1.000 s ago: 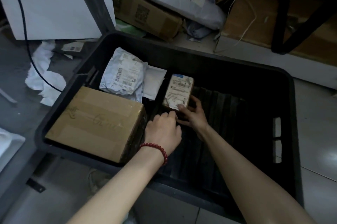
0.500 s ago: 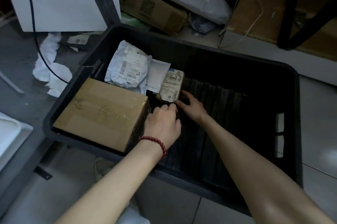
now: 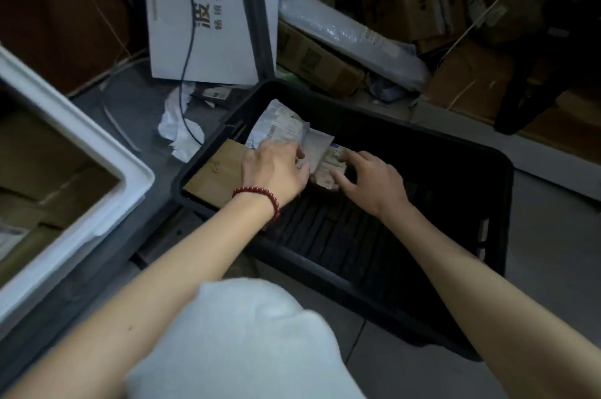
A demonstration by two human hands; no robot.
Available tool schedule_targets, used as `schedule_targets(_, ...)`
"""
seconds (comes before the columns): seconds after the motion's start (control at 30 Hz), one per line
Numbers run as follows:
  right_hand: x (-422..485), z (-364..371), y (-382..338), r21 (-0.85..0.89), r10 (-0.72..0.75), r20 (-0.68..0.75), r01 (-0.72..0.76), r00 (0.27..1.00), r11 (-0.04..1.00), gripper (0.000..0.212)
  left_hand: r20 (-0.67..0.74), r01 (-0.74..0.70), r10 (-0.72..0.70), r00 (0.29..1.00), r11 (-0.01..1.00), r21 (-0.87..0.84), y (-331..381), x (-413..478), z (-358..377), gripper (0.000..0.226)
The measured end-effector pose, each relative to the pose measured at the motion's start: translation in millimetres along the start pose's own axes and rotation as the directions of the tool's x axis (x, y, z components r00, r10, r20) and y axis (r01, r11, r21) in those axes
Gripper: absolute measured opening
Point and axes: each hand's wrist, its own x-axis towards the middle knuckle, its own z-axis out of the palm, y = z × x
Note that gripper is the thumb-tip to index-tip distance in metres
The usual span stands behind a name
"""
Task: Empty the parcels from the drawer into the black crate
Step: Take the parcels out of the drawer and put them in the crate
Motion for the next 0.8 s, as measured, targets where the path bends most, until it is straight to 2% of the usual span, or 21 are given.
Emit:
schedule_targets(0.17, -5.5, -20.4, -66.5, 0.000, -0.176, -0.026, 0.176, 0.984, 0.984, 0.044, -0.074, 0.171, -0.170, 0.983, 0.985, 0.007, -51.9, -42.1, -42.7, 0.029)
schedule_targets(0.3, -19.2, -20.2, -120.4, 0.010, -0.294, 0.018, 0.294, 0.956, 0.956, 0.046, -0.109, 0.304, -0.300, 0.948, 0.952, 0.026, -95.9, -94.4, -67.0, 0.025)
schedule_targets(0.53, -45.6, -9.0, -210.8, 0.050, -0.502, 0.065, 0.499, 0.863, 0.865, 0.048, -0.130, 0.542, -0.537, 0.833, 0.840, 0.004, -168.3, -195.5, -90.3, 0.027)
schedule_targets(0.8, -62.8, 7.6, -295.0, 0.146, -0.608, 0.094, 0.593, 0.788, 0.792, 0.051, -0.182, 0.692, -0.693, 0.698, 0.717, -0.078, -221.6, -272.7, -104.2, 0.030)
